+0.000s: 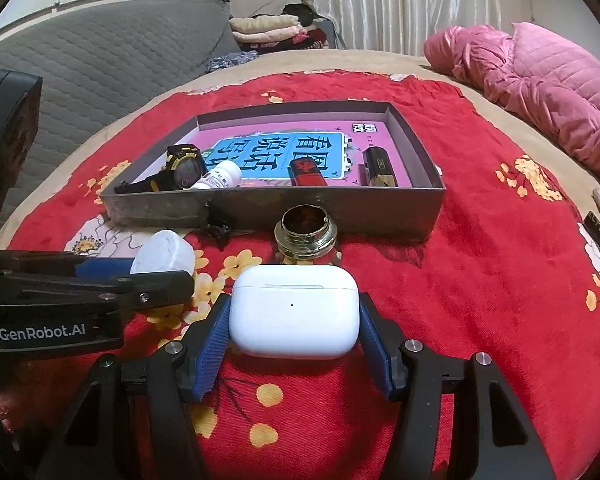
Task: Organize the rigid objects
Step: 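Lift the white cap with the left tool while the right tool lifts the earbud case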
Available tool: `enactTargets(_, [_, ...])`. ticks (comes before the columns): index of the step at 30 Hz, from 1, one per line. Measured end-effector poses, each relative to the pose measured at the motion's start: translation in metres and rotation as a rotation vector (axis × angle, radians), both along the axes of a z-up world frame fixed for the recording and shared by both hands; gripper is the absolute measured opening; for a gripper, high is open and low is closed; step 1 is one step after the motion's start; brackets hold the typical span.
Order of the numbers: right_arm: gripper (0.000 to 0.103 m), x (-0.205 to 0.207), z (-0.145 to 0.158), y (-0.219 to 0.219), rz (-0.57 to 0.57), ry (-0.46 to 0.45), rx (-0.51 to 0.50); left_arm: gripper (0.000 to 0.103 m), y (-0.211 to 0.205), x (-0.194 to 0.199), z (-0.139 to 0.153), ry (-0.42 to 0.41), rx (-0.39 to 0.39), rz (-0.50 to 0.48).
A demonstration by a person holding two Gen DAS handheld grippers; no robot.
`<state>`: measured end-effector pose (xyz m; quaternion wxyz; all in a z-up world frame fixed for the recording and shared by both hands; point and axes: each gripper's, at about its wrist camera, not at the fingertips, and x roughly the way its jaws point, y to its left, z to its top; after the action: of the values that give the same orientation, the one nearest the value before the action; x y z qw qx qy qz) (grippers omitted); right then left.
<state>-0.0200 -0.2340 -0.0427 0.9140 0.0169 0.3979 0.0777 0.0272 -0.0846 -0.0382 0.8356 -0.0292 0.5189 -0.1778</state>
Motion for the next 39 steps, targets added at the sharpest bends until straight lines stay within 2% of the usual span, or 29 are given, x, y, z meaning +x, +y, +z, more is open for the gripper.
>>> enactTargets(39, [0.062,-0.007,0.031,0.000,0.007,-0.079,0.003,0.050,0.011,-0.007,0.043,-0.107,-0.051,0.033])
